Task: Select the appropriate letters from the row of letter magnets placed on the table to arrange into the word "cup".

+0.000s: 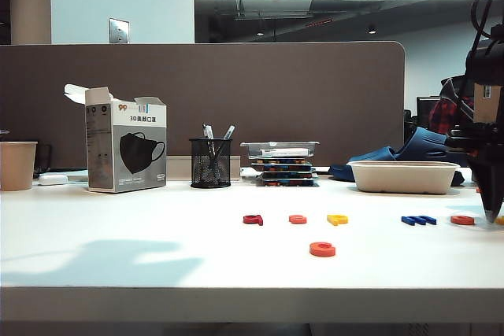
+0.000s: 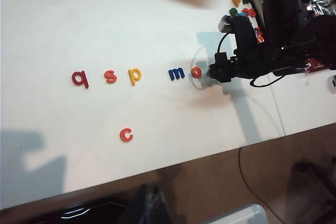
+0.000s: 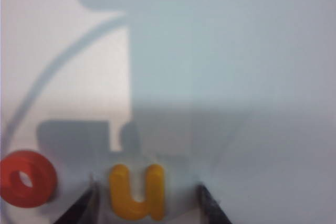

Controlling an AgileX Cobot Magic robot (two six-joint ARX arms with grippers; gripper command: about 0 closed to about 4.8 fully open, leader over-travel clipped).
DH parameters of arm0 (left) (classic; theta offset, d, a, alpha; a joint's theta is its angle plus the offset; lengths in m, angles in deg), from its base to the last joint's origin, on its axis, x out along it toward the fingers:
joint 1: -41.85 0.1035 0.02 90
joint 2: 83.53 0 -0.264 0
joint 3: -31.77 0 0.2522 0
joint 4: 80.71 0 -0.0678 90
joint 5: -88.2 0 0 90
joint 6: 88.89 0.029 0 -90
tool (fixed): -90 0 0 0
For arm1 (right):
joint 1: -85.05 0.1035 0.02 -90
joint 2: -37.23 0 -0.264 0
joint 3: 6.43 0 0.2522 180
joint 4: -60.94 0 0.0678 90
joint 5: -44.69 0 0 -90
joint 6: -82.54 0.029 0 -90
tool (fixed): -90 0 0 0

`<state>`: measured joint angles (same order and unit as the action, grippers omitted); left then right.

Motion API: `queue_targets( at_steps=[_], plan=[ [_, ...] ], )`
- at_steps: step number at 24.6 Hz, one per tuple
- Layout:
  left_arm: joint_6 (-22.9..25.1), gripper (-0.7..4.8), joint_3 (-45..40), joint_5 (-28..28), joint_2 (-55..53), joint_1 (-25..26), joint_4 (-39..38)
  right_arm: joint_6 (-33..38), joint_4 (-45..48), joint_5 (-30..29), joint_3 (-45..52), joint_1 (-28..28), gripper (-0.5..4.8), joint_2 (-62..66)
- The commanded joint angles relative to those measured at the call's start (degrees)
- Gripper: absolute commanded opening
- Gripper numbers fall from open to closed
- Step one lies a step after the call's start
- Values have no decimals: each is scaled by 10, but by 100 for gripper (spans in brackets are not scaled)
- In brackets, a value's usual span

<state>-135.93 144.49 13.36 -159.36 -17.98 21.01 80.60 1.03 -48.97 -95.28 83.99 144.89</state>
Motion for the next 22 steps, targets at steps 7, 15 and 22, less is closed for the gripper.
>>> queue_targets(
  at_steps=[7, 15, 22],
  plan=[
    [1, -5, 2, 3, 1, 0, 3, 19, -16, -4, 3, 2, 241, 6],
    [1, -5, 2, 3, 1, 0, 3, 19, -23, -3, 3, 3, 201, 6],
    [1, -5, 2, 3, 1, 0, 3, 19, -20, -3, 3, 10, 200, 6]
  ],
)
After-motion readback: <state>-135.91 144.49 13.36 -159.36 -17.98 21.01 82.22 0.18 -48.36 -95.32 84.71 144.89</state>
